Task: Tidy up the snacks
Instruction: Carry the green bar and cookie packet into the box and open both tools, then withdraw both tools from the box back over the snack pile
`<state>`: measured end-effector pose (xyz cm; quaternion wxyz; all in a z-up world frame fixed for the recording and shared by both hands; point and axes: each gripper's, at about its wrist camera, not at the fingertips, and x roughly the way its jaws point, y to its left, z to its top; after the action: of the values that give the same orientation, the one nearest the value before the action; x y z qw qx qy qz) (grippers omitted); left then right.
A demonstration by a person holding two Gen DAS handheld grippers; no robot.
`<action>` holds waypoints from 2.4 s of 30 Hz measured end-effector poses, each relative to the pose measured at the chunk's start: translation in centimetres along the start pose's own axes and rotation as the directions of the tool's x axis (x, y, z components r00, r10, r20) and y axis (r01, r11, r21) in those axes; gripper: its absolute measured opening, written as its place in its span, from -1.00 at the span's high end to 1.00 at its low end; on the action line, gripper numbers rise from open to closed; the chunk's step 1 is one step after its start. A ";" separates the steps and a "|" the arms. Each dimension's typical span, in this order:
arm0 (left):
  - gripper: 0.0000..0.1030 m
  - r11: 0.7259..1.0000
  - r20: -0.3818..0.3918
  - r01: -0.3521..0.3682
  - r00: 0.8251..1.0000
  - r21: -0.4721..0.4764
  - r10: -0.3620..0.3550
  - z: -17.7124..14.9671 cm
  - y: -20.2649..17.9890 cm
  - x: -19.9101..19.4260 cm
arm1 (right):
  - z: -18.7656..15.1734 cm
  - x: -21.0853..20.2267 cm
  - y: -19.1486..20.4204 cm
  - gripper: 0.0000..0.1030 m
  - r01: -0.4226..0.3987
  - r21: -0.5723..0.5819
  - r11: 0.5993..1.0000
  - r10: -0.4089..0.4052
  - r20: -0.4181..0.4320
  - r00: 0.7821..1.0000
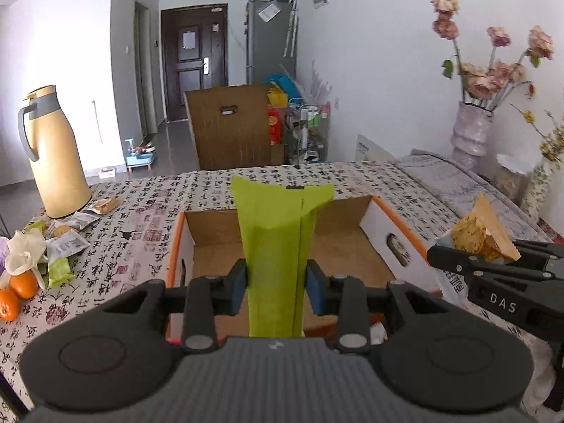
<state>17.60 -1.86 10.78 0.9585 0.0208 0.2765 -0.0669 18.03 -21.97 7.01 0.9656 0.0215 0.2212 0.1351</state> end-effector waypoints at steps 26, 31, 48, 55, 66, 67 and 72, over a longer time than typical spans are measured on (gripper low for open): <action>0.50 0.995 -0.257 -0.091 0.963 -0.033 0.080 0.4 2.5 13.6 | 0.0 13.4 -0.9 0.61 0.044 -0.062 0.997 -0.061 -0.304 0.951; 0.19 0.995 -0.246 -0.094 0.965 -0.025 0.085 0.1 2.4 13.4 | 0.0 13.1 -1.0 0.30 0.039 -0.059 0.997 -0.055 -0.295 0.954; -1.00 0.994 -0.076 -0.103 0.992 -0.030 0.101 -1.0 1.8 6.5 | -0.3 6.4 -0.4 -1.00 0.052 -0.068 0.996 -0.062 -0.153 0.986; -1.00 0.995 0.011 -0.092 0.996 -0.042 0.092 -3.0 1.5 2.1 | -1.3 1.8 0.6 -1.00 0.044 -0.078 0.996 -0.050 -0.079 0.996; -1.00 0.996 0.058 -0.060 0.996 -0.069 0.064 -7.4 1.3 -2.5 | -4.8 -4.5 1.4 -1.00 0.022 -0.032 0.999 -0.021 0.011 1.000; -1.00 0.996 0.058 -0.060 0.996 -0.070 0.064 -7.9 1.2 -2.7 | -5.3 -4.9 1.4 -1.00 0.024 -0.026 0.999 -0.023 0.013 1.000; -1.00 0.994 0.046 -0.067 0.996 -0.083 0.071 -10.2 1.2 -3.7 | -7.1 -6.5 1.3 -1.00 0.033 -0.001 0.999 -0.033 0.010 0.999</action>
<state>9.30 0.51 4.08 0.9667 -0.0101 0.2547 -0.0228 9.02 -22.61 3.44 0.9688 0.0181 0.2165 0.1193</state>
